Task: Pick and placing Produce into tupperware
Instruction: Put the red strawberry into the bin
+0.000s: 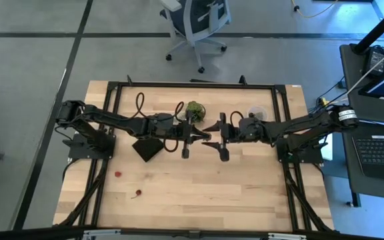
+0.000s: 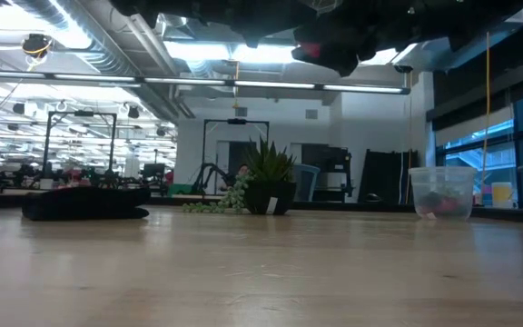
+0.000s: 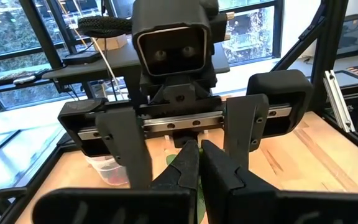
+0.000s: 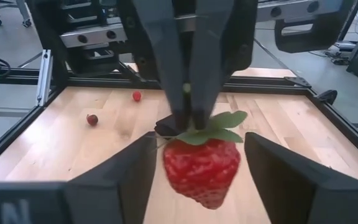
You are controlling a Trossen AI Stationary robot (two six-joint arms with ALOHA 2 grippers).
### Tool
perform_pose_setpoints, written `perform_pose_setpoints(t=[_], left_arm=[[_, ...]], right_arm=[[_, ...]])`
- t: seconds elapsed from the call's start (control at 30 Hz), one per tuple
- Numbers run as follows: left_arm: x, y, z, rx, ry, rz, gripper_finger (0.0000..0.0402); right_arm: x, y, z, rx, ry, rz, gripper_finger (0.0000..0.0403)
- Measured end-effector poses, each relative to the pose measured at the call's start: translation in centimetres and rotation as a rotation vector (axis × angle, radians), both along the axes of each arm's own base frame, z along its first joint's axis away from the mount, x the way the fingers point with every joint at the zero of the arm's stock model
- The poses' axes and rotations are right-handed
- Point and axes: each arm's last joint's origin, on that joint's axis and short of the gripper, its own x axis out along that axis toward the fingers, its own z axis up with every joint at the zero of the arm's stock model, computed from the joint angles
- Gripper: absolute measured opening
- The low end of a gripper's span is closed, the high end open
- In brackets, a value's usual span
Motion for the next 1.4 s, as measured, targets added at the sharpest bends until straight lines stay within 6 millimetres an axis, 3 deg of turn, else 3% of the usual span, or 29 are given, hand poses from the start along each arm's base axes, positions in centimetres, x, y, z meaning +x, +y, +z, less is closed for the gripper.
perform_pose_setpoints(t=[0.5,0.93,1.2,1.4], left_arm=[[0.0,0.0,-0.1,-0.004,0.012,-0.003,0.0008],[0.0,0.0,-0.1,-0.003,0.013,0.000,0.0011],[-0.1,-0.3,-0.7,0.052,0.077,-0.009,0.0052],[-0.4,-0.2,-1.7,-0.015,0.174,0.008,0.0122]], right_arm=[[0.0,0.7,0.2,0.000,-0.016,0.023,0.0134],[0.0,0.7,0.2,0.025,-0.016,0.019,0.0134],[-0.2,0.5,-0.6,0.003,0.065,-0.058,0.0134],[-0.8,-0.5,-1.2,0.008,0.150,-0.239,0.0134]])
